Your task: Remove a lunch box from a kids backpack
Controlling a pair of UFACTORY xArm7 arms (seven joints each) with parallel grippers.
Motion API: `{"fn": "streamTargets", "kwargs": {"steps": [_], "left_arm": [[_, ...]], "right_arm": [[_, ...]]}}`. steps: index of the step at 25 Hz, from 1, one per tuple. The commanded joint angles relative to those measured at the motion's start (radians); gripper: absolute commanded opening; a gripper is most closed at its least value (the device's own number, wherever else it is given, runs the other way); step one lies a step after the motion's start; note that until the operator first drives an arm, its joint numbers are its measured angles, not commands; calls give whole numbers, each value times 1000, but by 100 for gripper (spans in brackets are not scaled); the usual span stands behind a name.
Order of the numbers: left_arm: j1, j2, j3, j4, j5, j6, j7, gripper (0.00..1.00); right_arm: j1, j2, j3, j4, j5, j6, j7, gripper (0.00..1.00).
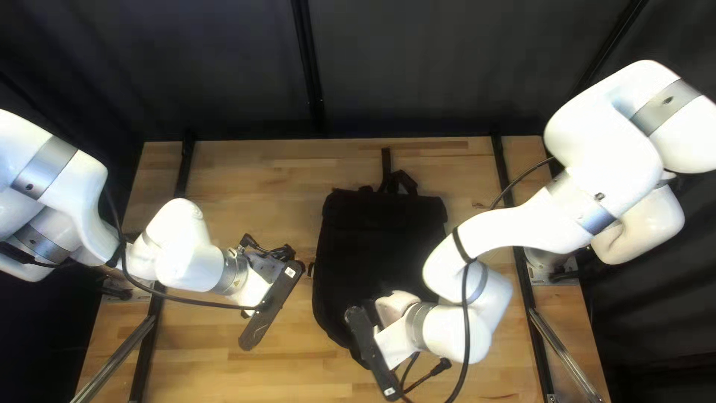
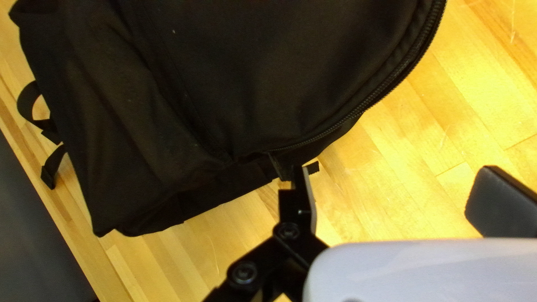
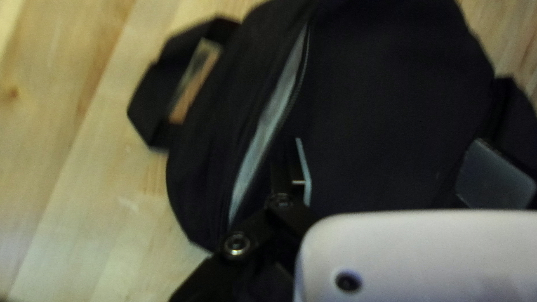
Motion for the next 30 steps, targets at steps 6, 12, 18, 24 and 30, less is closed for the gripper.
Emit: {"fn": "streamTargets", "kwargs": {"steps": [6, 12, 18, 24, 30], "left_arm": [[2, -14, -3, 8, 12, -14, -16, 100], [1, -23, -9, 12, 19, -18, -30, 100], [0, -31, -12, 15, 25, -22, -39, 100], [3, -41, -16, 16, 43, -32, -60, 100], [5, -48, -19, 17, 57, -38, -76, 100]], "right_arm": [[20, 62, 15, -4, -6, 5, 102, 100], [13, 130, 2, 40, -25, 1, 103, 100], [25, 183, 4, 97, -33, 27, 108, 100], [44, 206, 9, 117, -40, 56, 144, 100], [53, 232, 7, 142, -48, 87, 155, 100]]}}
